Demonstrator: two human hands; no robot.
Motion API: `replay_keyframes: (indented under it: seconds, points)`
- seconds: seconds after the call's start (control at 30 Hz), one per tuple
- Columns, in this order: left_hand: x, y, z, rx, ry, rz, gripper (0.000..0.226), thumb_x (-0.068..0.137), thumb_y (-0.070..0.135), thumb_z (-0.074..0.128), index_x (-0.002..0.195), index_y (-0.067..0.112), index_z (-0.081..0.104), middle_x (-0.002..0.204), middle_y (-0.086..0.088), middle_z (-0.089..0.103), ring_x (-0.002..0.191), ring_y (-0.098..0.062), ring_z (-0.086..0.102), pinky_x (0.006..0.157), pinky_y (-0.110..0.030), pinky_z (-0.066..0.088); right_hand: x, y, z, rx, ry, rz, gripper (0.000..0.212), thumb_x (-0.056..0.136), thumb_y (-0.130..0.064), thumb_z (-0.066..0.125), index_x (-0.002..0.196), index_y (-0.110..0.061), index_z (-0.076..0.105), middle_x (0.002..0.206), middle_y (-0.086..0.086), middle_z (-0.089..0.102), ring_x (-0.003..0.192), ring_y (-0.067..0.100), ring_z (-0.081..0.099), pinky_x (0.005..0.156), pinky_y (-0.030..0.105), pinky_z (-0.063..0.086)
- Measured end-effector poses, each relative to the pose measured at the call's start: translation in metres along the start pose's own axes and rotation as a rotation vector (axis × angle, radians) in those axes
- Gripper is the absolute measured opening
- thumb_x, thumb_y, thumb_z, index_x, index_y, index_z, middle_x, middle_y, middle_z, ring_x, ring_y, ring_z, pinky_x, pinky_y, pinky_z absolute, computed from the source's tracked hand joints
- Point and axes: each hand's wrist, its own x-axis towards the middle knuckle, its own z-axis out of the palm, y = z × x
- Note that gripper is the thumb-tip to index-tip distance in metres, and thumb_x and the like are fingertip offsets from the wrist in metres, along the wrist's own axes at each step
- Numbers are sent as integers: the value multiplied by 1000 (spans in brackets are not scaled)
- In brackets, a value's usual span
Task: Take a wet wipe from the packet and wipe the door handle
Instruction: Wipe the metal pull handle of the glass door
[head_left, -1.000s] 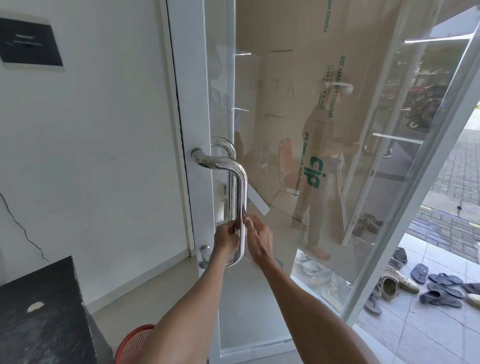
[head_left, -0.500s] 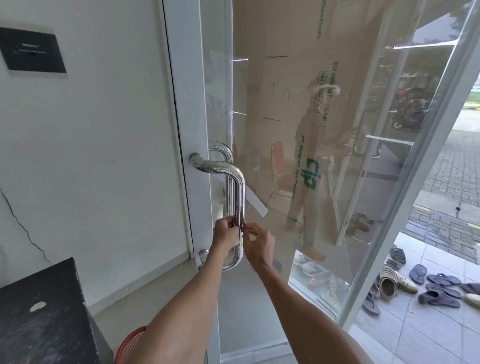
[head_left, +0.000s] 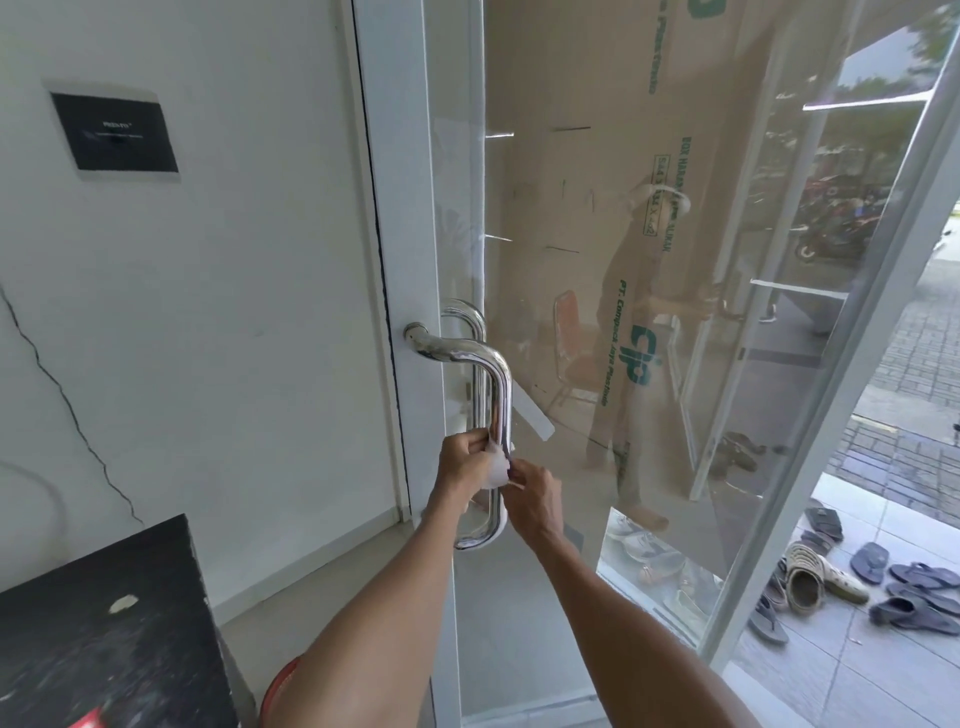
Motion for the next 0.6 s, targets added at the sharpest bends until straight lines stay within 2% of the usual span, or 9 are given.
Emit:
replay_keyframes:
  seconds: [0.07, 0.13, 0.2, 0.27, 0.37, 0.43, 0.53, 0.6]
  points:
    - [-5, 21, -3, -62, 38, 54, 39, 84, -15, 50, 113, 3, 71, 99, -6, 73, 75, -8, 68, 71, -18, 56, 4, -1, 3, -32, -34, 34, 5, 75, -15, 71, 75, -13, 66, 69, -1, 70, 64, 14, 65, 59, 30, 50]
    - [-5, 33, -3, -98, 60, 98, 46, 82, -18, 51, 119, 4, 68, 102, -2, 72, 72, 1, 68, 67, -14, 55, 5, -5, 3, -47, -68, 58, 10, 75, -19, 72, 75, -13, 65, 73, 0, 71, 71, 19, 68, 65, 33, 53]
    - [-6, 30, -3, -97, 60, 114, 50, 80, -17, 54, 123, 6, 66, 108, -2, 72, 81, -1, 70, 77, -16, 56, 8, -7, 1, -58, -89, 54, 6, 76, -17, 72, 76, -14, 66, 77, 3, 73, 75, 22, 69, 67, 34, 53]
    - [-5, 18, -4, -46, 53, 81, 54, 78, -14, 58, 128, 5, 63, 115, -6, 71, 96, -10, 68, 88, -23, 54, 11, -6, 1, -76, -104, 67, 7, 78, -15, 70, 83, -10, 71, 84, 9, 74, 80, 27, 69, 66, 32, 51]
    - [-4, 4, 0, -22, 91, 44, 51, 77, -9, 67, 127, 3, 63, 113, -9, 72, 96, -14, 66, 93, -31, 54, 15, -3, 0, -113, -149, 84, 15, 80, -15, 66, 89, -4, 71, 92, 14, 74, 88, 32, 68, 67, 31, 50]
    - [0, 4, 1, -20, 119, 56, 49, 75, -8, 71, 123, 2, 65, 110, -8, 72, 92, -13, 66, 89, -27, 55, 21, -1, -3, -135, -204, 61, 17, 82, -18, 67, 92, -4, 70, 94, 13, 73, 90, 31, 67, 69, 32, 50]
    - [6, 17, 0, -50, 154, 107, 49, 73, -7, 76, 120, 1, 66, 106, -4, 72, 88, -9, 68, 76, -11, 53, 31, 2, -5, -175, -284, 30, 19, 83, -23, 69, 91, -6, 68, 91, 13, 73, 87, 32, 66, 69, 33, 48]
    - [10, 27, -1, -84, 188, 151, 47, 73, -4, 78, 118, 0, 67, 104, -4, 73, 82, -3, 69, 73, -9, 52, 35, 2, -4, -196, -317, 22, 21, 83, -25, 70, 91, -6, 66, 89, 13, 72, 85, 32, 65, 71, 35, 51]
